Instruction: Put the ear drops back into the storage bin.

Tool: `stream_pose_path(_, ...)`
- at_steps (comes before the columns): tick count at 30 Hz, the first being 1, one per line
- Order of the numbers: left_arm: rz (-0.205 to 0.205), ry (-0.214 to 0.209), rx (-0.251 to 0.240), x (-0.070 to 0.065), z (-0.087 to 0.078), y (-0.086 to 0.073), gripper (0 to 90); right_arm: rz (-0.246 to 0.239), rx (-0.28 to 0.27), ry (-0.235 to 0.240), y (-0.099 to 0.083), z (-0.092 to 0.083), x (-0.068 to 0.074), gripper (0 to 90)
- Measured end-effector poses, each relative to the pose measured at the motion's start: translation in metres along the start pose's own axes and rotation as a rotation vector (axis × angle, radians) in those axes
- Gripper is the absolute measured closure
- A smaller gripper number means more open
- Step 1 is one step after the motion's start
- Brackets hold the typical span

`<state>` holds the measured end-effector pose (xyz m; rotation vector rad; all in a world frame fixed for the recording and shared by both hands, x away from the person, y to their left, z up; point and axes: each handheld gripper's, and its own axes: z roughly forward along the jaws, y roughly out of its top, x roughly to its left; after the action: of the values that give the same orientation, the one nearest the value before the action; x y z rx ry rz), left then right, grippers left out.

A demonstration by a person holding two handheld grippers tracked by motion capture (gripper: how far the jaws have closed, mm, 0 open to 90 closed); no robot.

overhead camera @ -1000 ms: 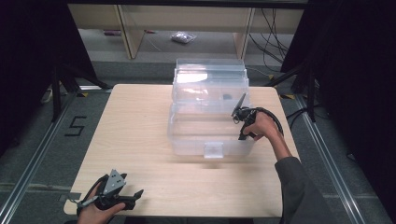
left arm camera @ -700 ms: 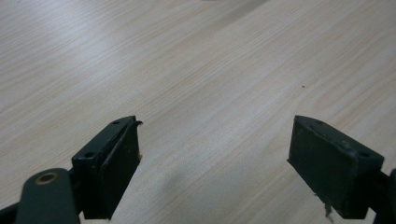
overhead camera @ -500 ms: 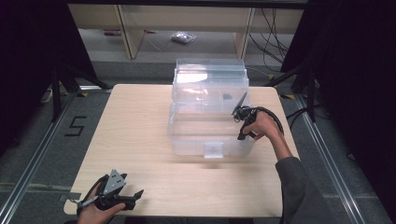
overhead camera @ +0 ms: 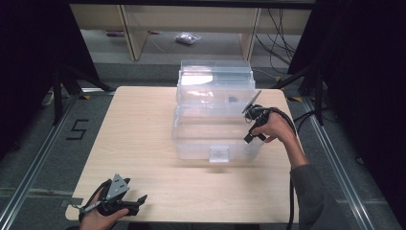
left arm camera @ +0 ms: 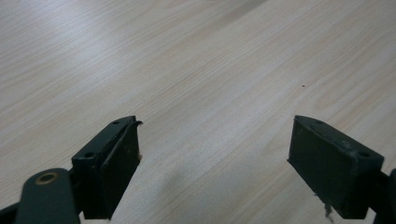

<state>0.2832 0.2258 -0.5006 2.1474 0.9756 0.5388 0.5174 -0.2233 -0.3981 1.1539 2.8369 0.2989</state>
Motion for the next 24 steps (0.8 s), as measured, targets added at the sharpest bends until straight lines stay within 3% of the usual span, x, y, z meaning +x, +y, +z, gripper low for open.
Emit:
stream_pose_path(4, 0.0, -0.008, 0.007, 0.0, 0.0, 0.0, 15.9, -0.028, -0.029, -0.01, -0.001, -0.005, 0.003, 38.2)
stream_pose_path(8, -0.006, 0.001, -0.009, -0.001, 0.0, 0.0, 15.9, -0.025, -0.056, -0.018, -0.003, -0.011, 0.007, 36.5)
stream_pose_path(15, -0.008, -0.005, -0.005, 0.0, 0.0, 0.0, 15.9, -0.057, -0.07, -0.025, -0.004, -0.016, 0.013, 33.8)
stream_pose_path(18, -0.001, -0.009, 0.001, 0.0, -0.001, 0.0, 15.9, -0.047, -0.077, -0.027, -0.004, -0.018, 0.015, 33.1)
stream_pose_path(20, 0.032, -0.007, 0.026, 0.002, -0.002, 0.0, 15.8, -0.044, -0.087, -0.022, -0.004, -0.019, 0.017, 32.5)
stream_pose_path(21, -0.003, -0.002, 0.002, 0.0, 0.0, 0.0, 15.9, -0.045, -0.091, -0.025, -0.005, -0.02, 0.019, 31.9)
stream_pose_path(24, -0.009, -0.004, -0.007, -0.001, 0.0, 0.0, 15.9, -0.053, -0.107, -0.033, -0.005, -0.021, 0.019, 30.4)
